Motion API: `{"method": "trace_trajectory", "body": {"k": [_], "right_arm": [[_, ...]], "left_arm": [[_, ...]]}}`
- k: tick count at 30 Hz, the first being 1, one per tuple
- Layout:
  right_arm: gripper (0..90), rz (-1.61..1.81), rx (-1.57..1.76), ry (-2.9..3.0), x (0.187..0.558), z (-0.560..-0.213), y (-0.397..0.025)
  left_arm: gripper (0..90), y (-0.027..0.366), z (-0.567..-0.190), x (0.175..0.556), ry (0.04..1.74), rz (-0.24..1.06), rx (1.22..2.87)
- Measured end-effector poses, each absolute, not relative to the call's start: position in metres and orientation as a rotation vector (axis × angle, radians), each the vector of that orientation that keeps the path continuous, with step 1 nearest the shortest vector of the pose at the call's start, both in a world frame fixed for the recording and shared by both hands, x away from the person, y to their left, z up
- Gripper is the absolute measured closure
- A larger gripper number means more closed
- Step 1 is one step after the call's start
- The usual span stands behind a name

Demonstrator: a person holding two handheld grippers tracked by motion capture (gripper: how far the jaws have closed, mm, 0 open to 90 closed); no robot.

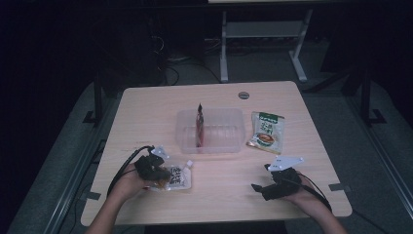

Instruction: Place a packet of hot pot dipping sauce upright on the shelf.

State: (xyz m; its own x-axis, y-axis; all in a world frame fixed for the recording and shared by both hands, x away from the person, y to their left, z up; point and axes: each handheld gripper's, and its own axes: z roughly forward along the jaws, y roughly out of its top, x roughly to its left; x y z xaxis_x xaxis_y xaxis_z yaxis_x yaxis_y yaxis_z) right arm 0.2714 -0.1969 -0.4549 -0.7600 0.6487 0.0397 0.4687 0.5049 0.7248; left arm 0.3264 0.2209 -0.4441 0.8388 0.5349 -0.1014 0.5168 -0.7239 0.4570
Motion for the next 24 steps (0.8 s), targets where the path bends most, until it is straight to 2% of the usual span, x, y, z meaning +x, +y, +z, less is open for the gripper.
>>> {"method": "trace_trajectory", "body": {"k": [24], "right_arm": [[13.8, 1.106, 0.963, 2.501, 0.272, -0.454, -0.197]], "left_arm": [[89.9, 0.156, -0.447, 0.315, 0.741, -0.025, 2.509]]}}
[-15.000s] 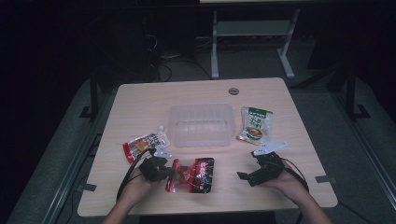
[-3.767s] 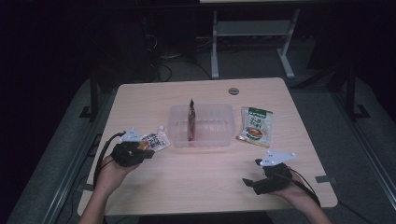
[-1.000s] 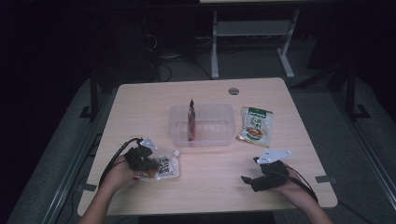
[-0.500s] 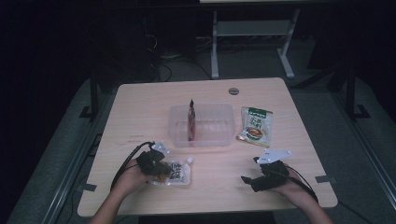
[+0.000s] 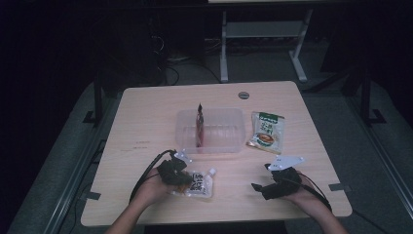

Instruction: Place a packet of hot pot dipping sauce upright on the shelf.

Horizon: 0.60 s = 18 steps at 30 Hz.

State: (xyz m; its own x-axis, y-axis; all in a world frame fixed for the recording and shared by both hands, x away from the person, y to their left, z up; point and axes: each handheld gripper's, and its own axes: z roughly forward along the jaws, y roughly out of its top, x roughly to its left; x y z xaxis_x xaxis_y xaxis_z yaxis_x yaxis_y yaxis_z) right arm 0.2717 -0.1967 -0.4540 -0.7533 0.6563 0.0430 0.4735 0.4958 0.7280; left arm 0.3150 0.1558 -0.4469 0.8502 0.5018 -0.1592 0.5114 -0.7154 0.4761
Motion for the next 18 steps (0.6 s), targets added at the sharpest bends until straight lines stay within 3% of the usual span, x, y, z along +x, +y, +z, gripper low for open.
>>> {"method": "trace_trajectory", "body": {"k": [18], "right_arm": [[13.6, 1.126, 0.958, 2.497, 0.272, -0.453, -0.198]], "left_arm": [[89.9, 0.107, -0.449, 0.309, 0.755, 0.023, 2.485]]}}
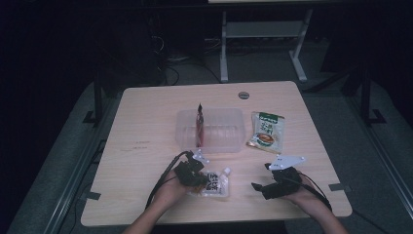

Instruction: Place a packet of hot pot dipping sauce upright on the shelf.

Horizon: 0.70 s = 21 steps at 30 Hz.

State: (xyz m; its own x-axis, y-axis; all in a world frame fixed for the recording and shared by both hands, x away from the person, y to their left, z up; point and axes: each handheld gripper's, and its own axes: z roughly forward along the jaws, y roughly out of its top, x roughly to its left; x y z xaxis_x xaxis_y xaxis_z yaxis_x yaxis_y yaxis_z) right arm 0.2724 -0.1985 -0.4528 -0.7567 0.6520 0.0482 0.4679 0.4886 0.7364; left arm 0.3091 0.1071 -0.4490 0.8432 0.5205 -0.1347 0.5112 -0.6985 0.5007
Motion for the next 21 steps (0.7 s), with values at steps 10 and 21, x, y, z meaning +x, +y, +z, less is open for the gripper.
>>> {"method": "trace_trajectory", "body": {"k": [10, 21], "right_arm": [[12.9, 1.150, 1.045, 2.501, 0.274, -0.446, -0.205], [13.0, 1.152, 1.054, 2.554, 0.273, -0.446, -0.203]], "left_arm": [[89.9, 0.080, -0.451, 0.297, 0.733, 0.036, 2.446], [89.8, 0.107, -0.432, 0.312, 0.700, 0.193, 2.433]]}}
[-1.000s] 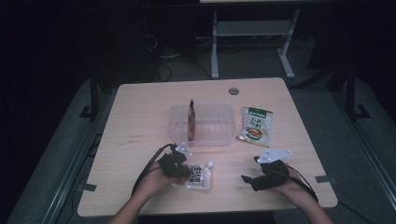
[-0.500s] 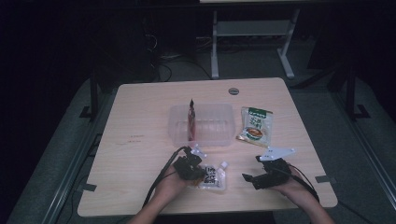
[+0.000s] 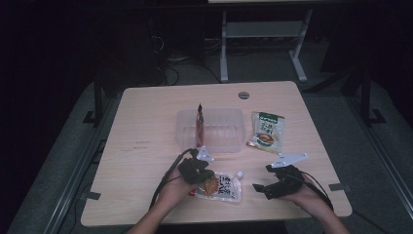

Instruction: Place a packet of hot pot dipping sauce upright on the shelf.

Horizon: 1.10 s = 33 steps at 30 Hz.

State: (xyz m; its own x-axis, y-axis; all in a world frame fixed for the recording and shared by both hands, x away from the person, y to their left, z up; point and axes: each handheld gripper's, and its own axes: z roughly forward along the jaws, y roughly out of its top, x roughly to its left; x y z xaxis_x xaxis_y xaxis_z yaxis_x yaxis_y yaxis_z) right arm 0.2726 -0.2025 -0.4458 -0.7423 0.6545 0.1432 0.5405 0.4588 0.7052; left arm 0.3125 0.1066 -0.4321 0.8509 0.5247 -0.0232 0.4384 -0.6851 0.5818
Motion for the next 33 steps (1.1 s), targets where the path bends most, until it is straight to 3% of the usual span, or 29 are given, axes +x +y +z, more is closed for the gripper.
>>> {"method": "trace_trajectory", "body": {"k": [7, 17, 25, 33], "right_arm": [[13.2, 1.142, 1.054, 2.562, 0.274, -0.447, -0.202], [13.3, 1.149, 1.066, 2.555, 0.273, -0.447, -0.204], [13.2, 1.139, 1.060, 2.571, 0.274, -0.449, -0.201], [13.2, 1.184, 1.072, 2.592, 0.276, -0.444, -0.194]], "left_arm": [[89.8, 0.120, -0.442, 0.338, 0.750, 0.300, 2.467], [89.8, 0.131, -0.443, 0.324, 0.740, 0.221, 2.549], [89.7, 0.150, -0.440, 0.303, 0.744, 0.176, 2.516], [89.8, 0.126, -0.423, 0.295, 0.610, 0.105, 2.437]]}}
